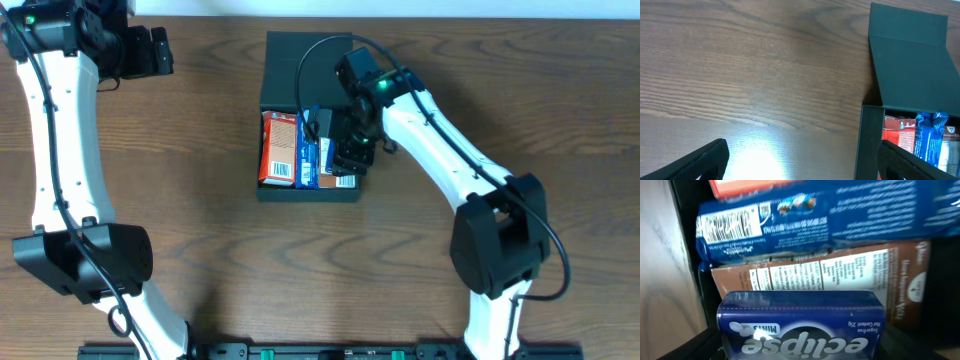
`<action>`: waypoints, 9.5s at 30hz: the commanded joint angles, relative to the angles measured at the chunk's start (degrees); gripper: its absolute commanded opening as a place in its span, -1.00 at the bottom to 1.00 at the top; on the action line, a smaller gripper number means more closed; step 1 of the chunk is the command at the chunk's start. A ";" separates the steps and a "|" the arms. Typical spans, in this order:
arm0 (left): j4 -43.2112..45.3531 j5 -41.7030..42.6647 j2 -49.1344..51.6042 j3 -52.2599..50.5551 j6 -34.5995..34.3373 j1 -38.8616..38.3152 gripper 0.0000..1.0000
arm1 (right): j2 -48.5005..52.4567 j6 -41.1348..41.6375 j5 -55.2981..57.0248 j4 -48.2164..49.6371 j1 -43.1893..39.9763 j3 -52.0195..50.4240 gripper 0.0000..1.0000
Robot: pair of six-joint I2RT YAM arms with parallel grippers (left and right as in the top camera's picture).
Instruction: Pack container
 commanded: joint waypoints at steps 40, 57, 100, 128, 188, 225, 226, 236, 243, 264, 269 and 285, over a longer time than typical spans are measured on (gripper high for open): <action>18.64 20.06 28.00 0.02 -22.93 -8.76 -0.88 | 16.00 51.12 -23.47 26.95 -18.78 8.44 -0.98; 22.67 22.29 30.36 0.02 -31.61 -10.71 -0.88 | 23.39 55.15 -31.36 33.42 -20.79 8.44 -0.98; 40.94 41.42 37.94 0.04 -39.32 -10.69 -0.88 | 26.43 62.20 -49.24 48.33 -19.63 8.46 -0.97; 41.00 50.73 32.50 10.75 -33.40 -8.79 -0.88 | 25.53 73.31 -64.46 50.66 -21.97 25.46 -0.97; -6.40 13.00 8.79 6.38 19.61 -21.20 -0.88 | 1.42 63.28 8.96 16.76 -16.72 26.80 -0.97; 5.42 30.34 8.79 -32.37 30.34 -25.70 -0.88 | -40.85 66.69 4.98 -1.77 -0.48 -21.90 -0.97; 6.08 30.34 8.79 -33.09 29.75 -25.75 -0.88 | -41.22 68.24 4.11 -0.20 0.70 -24.74 -0.97; 6.99 30.34 8.79 -34.64 29.09 -25.88 -0.88 | -41.16 82.23 8.63 30.25 12.92 -50.90 -0.97; 4.83 30.12 8.79 -34.64 29.07 -26.49 -0.88 | -37.62 84.65 9.66 48.15 16.26 -61.16 -0.97; 5.95 27.71 8.79 -34.64 29.09 -28.00 -0.88 | -24.52 100.67 25.97 64.67 20.79 -61.99 -0.97; 6.67 27.10 8.79 -34.64 29.09 -27.93 -0.88 | -24.52 102.75 25.64 66.75 20.79 -61.99 -0.97; 7.23 27.19 8.79 -34.64 28.63 -27.93 -0.88 | -24.46 103.82 30.91 70.34 20.79 -61.99 -0.97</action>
